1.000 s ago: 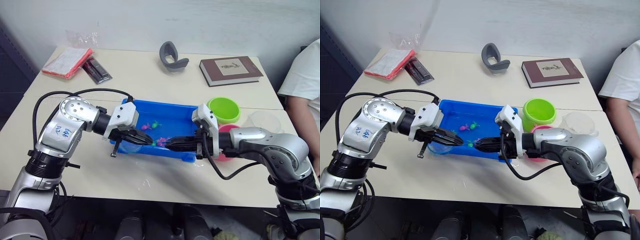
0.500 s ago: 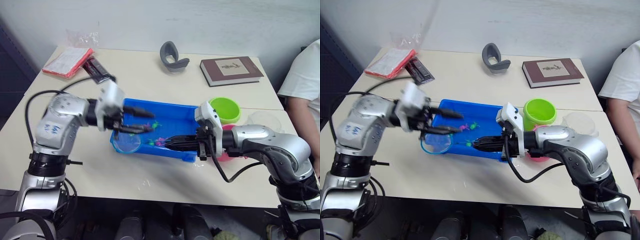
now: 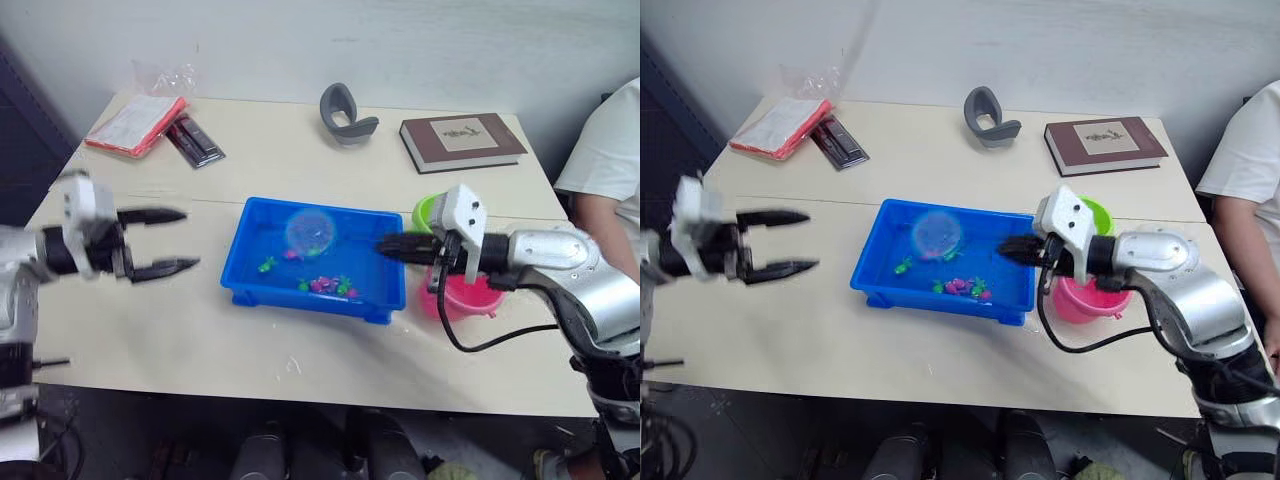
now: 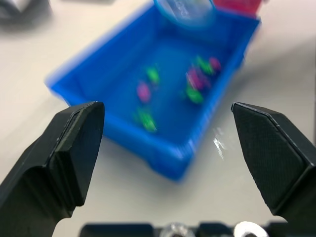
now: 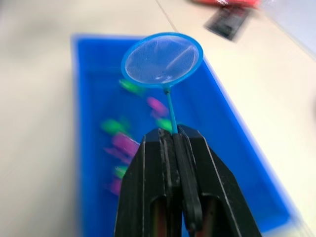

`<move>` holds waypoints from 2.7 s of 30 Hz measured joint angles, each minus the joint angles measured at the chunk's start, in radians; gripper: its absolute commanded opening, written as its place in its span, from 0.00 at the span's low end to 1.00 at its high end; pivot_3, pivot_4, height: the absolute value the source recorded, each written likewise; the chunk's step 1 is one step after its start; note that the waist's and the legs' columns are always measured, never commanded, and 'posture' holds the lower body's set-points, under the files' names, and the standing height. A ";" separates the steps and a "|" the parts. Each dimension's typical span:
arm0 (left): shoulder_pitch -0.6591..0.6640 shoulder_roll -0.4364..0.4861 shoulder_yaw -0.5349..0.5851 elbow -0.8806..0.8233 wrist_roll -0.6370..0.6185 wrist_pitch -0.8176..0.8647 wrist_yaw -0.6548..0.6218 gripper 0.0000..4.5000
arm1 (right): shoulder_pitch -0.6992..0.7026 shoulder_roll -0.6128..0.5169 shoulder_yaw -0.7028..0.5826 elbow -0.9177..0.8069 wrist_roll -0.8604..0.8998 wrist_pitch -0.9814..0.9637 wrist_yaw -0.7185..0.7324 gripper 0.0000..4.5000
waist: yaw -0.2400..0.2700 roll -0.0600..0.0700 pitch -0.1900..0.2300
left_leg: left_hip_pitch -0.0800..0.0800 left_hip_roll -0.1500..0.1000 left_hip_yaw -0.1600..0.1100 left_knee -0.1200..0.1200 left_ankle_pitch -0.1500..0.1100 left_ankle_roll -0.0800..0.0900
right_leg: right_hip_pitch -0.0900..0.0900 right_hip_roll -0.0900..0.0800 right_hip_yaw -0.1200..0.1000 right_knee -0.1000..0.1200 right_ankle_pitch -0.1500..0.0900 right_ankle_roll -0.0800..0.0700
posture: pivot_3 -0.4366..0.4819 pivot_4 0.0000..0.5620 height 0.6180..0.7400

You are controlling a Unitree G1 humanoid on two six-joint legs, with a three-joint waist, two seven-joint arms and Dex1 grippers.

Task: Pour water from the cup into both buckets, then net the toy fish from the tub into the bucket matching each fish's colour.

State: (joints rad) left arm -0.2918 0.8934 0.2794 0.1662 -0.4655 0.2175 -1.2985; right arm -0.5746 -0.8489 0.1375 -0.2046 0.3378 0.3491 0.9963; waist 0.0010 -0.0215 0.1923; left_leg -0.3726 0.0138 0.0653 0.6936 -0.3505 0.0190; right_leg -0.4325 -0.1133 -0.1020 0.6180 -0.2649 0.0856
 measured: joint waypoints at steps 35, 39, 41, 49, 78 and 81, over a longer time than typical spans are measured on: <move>0.126 -0.171 -0.061 -0.275 -0.012 0.056 0.235 0.98 | -0.346 0.139 0.241 0.694 -0.475 -0.765 0.252 0.00 | -0.028 0.005 0.003 | 0.002 0.001 0.000 0.001 0.000 -0.003 | 0.001 -0.001 0.000 0.002 0.000 0.000 | 0.48 0.27 1.00; 0.124 -0.175 -0.068 -0.275 -0.012 0.056 0.237 0.98 | -0.353 0.137 0.177 0.692 -0.407 -0.666 0.286 0.00 | -0.028 0.006 0.004 | 0.002 0.001 0.000 0.001 0.000 -0.003 | 0.001 -0.001 0.000 0.002 0.000 0.000 | 0.48 0.27 1.00; 0.123 -0.175 -0.068 -0.275 -0.012 0.056 0.236 0.98 | -0.353 0.126 0.166 0.678 -0.382 -0.635 0.313 0.00 | -0.028 0.007 0.004 | 0.002 0.001 0.000 0.001 0.000 -0.003 | 0.001 -0.001 0.000 0.002 0.000 0.000 | 0.48 0.27 1.00; 0.113 -0.175 -0.070 -0.267 -0.009 0.052 0.235 0.98 | -0.358 0.109 0.130 0.684 -0.403 -0.647 0.277 0.00 | -0.029 0.008 0.005 | 0.002 0.001 0.000 0.001 0.000 -0.003 | 0.001 -0.001 0.000 0.002 0.000 0.000 | 0.48 0.27 1.00; 0.060 -0.174 -0.092 -0.229 0.000 0.048 0.227 0.98 | -0.343 0.065 0.168 0.579 -0.592 -0.611 0.157 0.00 | -0.029 0.011 0.007 | 0.002 0.001 0.001 0.002 0.000 -0.003 | 0.001 -0.001 0.000 0.003 0.000 0.000 | 0.48 0.27 1.00; 0.060 -0.174 -0.092 -0.229 0.000 0.048 0.227 0.98 | -0.343 0.065 0.168 0.580 -0.583 -0.611 0.157 0.00 | -0.029 0.011 0.007 | 0.002 0.001 0.001 0.002 0.000 -0.003 | 0.001 -0.001 0.000 0.003 0.000 0.000 | 0.48 0.27 1.00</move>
State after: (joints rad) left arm -0.2314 0.7192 0.1877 -0.0624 -0.4651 0.2656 -1.0716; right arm -0.9181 -0.7842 0.3052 0.3749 -0.2451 -0.2616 1.1532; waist -0.0276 -0.0102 0.1991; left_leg -0.3709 0.0149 0.0662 0.6955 -0.3501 0.0157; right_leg -0.4318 -0.1143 -0.1015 0.6206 -0.2648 0.0856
